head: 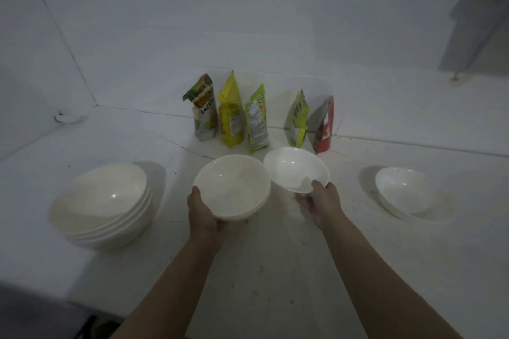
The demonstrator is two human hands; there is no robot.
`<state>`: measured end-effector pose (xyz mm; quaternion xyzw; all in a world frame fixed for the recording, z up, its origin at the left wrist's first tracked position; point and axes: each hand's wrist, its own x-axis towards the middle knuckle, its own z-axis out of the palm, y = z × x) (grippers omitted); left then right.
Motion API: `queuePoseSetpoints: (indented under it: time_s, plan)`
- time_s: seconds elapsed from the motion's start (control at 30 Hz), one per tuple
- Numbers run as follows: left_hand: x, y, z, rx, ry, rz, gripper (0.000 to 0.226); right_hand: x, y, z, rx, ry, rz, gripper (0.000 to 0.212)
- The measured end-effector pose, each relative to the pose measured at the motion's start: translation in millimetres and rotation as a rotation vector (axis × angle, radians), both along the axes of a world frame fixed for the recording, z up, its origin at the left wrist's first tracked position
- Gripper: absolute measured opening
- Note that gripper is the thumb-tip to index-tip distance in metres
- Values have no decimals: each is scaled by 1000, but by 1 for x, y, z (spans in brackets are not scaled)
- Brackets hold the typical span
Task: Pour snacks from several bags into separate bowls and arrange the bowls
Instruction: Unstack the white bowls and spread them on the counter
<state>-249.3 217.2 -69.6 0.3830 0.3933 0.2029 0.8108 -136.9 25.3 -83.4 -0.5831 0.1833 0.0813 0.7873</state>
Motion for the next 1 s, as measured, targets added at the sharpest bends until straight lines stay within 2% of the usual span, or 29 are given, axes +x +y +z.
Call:
queuePoseSetpoints:
  time_s: [0.23,0.4,0.5,0.6,0.67,0.73,0.87,0.93,1.0]
  plan:
    - [-9,4,-5,-10,7,-51,61,-18,6,3,22,106,-20,53]
    - [-17,-8,-4,-4,-22,-59,52,-63,11,14,-236,-14,-152,21]
    - [-20,-16,-2,31,-52,-78,42,-84,25,25,-275,-128,40,21]
    - [-21,-19,10,75,-79,-94,41,-94,38,44,-382,-306,274,12]
    - [-21,-12,21,114,-101,-87,43,-92,46,49,-457,-423,303,33]
    - [-22,2,35,214,-108,-84,37,-90,58,59,-508,-420,293,50]
    - [-25,41,67,469,-163,-69,28,-88,92,90,-377,-496,208,51]
    - [-22,68,82,547,-182,-43,37,-85,112,104,-284,-510,140,46]
    - [-17,100,95,543,-176,-17,43,-80,134,113,-163,-475,87,38]
